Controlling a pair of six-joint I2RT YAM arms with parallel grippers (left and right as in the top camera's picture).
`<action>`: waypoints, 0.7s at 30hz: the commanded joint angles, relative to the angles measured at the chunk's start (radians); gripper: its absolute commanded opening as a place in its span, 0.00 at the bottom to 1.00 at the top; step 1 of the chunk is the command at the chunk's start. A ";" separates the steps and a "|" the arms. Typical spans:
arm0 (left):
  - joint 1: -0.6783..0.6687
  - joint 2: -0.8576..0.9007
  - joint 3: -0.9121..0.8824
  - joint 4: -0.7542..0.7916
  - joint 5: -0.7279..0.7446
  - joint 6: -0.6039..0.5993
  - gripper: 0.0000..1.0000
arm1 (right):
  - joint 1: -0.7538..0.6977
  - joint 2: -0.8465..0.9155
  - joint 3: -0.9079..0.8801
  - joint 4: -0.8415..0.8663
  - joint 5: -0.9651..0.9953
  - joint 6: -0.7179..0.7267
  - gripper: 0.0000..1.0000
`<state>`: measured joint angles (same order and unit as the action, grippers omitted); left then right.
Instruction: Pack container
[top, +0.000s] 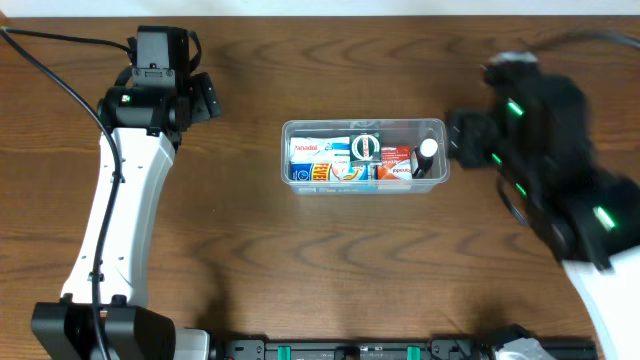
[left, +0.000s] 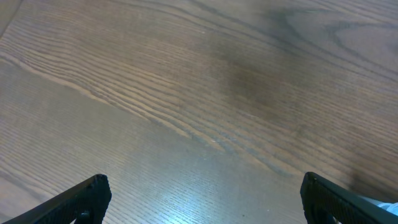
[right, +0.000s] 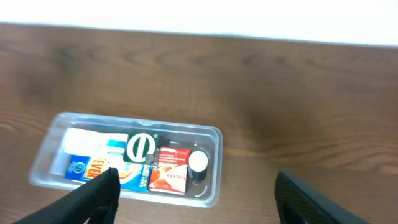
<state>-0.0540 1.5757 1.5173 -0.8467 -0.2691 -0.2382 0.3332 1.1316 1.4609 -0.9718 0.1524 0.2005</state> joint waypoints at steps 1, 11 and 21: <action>0.003 -0.001 0.010 -0.002 -0.013 0.000 0.98 | 0.003 -0.132 0.016 -0.035 -0.003 -0.023 0.79; 0.003 -0.001 0.010 -0.002 -0.013 0.000 0.98 | 0.004 -0.507 0.016 -0.156 -0.003 -0.034 0.99; 0.003 -0.001 0.010 -0.002 -0.013 0.000 0.98 | 0.004 -0.653 0.016 -0.240 -0.003 -0.033 0.99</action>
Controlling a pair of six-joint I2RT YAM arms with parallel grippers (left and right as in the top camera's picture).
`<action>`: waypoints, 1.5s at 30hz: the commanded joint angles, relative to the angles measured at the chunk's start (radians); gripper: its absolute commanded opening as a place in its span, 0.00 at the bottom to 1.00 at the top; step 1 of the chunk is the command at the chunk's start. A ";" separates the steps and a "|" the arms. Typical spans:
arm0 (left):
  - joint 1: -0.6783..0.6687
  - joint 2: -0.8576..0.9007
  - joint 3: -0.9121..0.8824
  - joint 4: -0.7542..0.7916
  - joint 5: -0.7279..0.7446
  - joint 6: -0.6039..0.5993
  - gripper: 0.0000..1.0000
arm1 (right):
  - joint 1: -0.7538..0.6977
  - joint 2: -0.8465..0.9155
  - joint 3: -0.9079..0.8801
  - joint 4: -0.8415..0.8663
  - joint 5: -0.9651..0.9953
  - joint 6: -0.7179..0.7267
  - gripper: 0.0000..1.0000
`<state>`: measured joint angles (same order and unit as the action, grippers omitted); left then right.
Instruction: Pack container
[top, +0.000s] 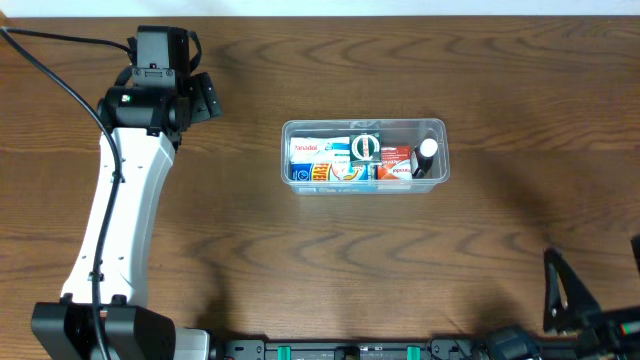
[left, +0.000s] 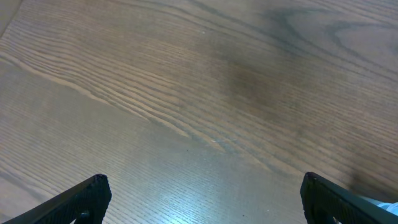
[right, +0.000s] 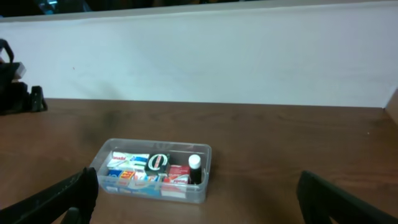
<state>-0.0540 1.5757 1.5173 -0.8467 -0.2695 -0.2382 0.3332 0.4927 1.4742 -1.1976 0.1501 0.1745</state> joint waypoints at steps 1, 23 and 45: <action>0.003 -0.001 0.010 -0.002 -0.013 0.000 0.98 | 0.004 -0.015 0.002 -0.024 -0.001 -0.007 0.99; 0.003 -0.001 0.010 -0.002 -0.013 0.000 0.98 | 0.005 -0.015 0.001 -0.122 0.000 -0.004 0.99; 0.003 -0.001 0.010 -0.002 -0.013 0.000 0.98 | -0.090 -0.330 -0.579 0.628 0.003 -0.005 0.99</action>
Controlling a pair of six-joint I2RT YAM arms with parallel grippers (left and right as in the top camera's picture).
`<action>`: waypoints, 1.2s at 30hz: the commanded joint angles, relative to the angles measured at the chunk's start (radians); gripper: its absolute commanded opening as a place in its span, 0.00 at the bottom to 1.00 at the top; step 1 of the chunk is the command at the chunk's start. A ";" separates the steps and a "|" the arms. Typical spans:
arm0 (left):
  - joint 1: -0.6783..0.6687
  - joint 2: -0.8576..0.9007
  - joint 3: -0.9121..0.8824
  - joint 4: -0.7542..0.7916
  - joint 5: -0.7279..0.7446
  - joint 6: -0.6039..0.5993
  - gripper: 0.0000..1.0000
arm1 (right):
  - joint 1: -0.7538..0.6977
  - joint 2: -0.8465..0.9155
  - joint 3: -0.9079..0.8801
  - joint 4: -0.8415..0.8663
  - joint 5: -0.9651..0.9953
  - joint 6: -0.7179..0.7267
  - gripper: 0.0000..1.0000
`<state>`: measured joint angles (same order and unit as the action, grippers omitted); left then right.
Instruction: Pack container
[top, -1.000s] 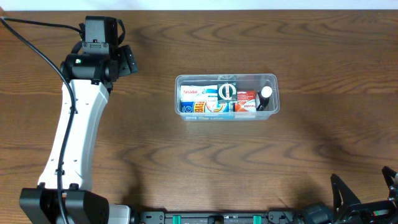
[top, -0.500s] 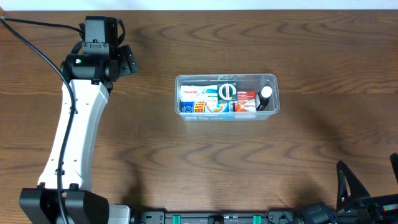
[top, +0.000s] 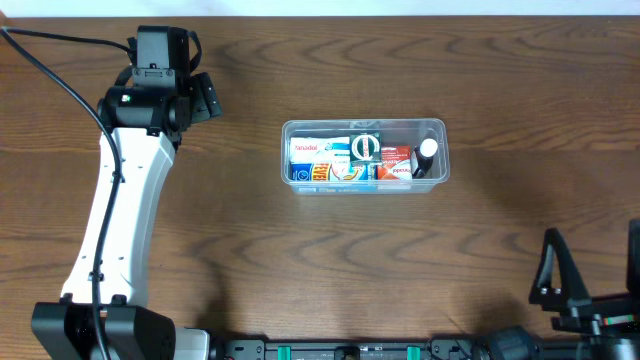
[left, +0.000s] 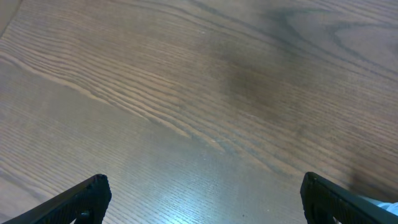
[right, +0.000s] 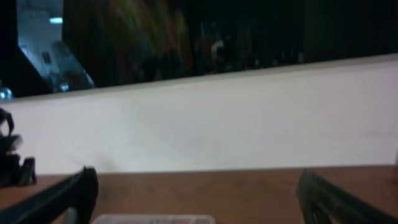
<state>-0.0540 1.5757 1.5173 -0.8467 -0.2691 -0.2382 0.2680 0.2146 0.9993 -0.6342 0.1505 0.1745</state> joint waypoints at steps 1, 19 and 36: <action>0.003 -0.001 0.010 -0.002 -0.013 0.000 0.98 | -0.030 -0.073 -0.156 0.116 0.003 -0.005 0.99; 0.003 -0.001 0.010 -0.002 -0.013 0.000 0.98 | -0.102 -0.209 -0.783 0.720 -0.020 -0.015 0.99; 0.003 -0.001 0.010 -0.002 -0.013 0.000 0.98 | -0.198 -0.209 -0.994 0.775 -0.028 -0.015 0.99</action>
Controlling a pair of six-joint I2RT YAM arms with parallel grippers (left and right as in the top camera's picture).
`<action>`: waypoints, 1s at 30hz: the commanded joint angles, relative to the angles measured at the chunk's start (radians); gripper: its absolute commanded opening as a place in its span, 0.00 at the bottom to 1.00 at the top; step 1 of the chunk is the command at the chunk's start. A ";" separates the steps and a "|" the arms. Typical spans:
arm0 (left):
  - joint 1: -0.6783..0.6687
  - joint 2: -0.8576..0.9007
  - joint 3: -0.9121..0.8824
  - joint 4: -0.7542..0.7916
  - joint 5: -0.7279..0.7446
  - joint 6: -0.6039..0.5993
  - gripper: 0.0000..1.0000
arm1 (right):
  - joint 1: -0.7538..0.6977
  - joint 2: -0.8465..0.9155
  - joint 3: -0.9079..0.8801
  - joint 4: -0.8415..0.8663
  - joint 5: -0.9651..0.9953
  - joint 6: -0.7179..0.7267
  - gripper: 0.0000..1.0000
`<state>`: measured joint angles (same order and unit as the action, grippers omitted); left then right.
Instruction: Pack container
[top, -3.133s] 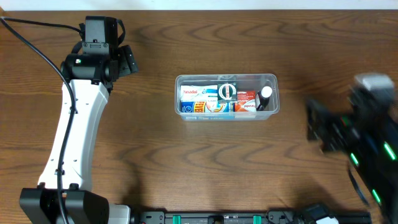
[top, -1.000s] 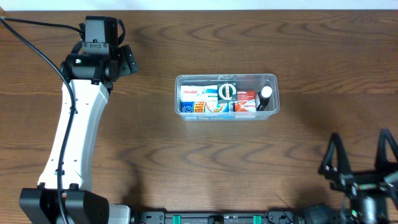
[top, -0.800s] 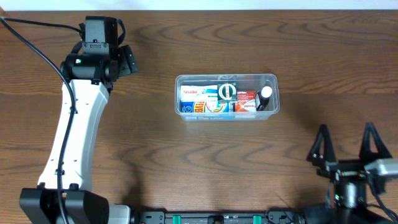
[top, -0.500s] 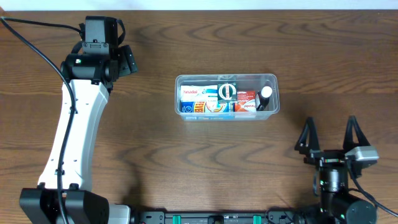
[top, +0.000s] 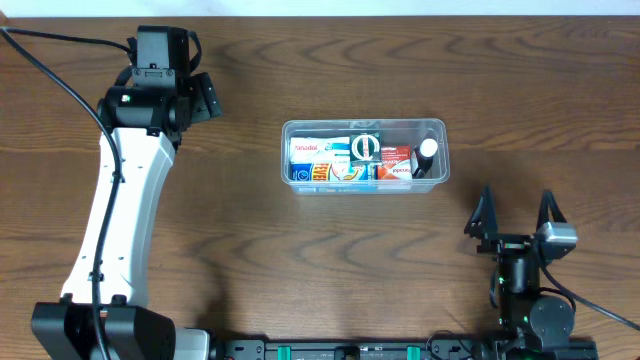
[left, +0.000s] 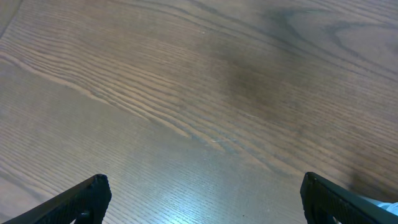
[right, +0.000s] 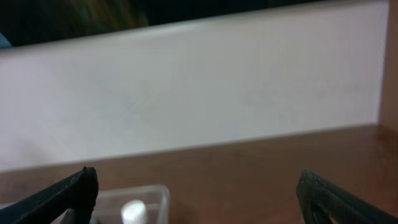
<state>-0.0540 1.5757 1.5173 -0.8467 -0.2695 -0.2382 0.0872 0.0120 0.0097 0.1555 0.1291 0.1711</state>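
Note:
The clear plastic container (top: 365, 155) sits mid-table, packed with several small boxes, a red packet (top: 396, 162) and a dark bottle with a white cap (top: 428, 148). My left gripper (top: 205, 100) is far off at the upper left, open over bare wood, its fingertips (left: 87, 198) wide apart with nothing between them. At the front right, my right gripper (top: 515, 215) is also open and empty, pointing toward the back wall. Its wrist view catches only the container's right corner (right: 152, 194) and the white cap (right: 132, 211).
A white wall (right: 199, 93) runs along the table's far edge. Dark wood table (top: 300, 260) surrounds the container on every side. The left arm's white link (top: 125, 210) lies along the left side, and a cable (top: 50, 80) trails at the upper left.
My right gripper has moved from the bottom right edge of the overhead view to a spot nearer the container. Its wrist view shows the container's corner again. The left arm is unchanged.
My right gripper was open right beside the container's right end. Then it was far back at the table's front right corner, its camera seeing the whole container, later only the wall. Now it stands at the front right, open. The left arm and the contents stayed the same.

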 joint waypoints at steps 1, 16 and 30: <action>0.003 -0.001 0.010 -0.002 -0.013 0.000 0.98 | -0.017 -0.007 -0.004 -0.045 -0.006 -0.012 0.99; 0.003 -0.001 0.010 -0.002 -0.013 0.000 0.98 | -0.017 -0.006 -0.004 -0.217 -0.010 -0.034 0.99; 0.003 -0.001 0.010 -0.002 -0.013 0.000 0.98 | -0.017 -0.006 -0.004 -0.217 -0.010 -0.034 0.99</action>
<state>-0.0540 1.5757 1.5173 -0.8471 -0.2691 -0.2382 0.0826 0.0120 0.0071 -0.0563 0.1268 0.1486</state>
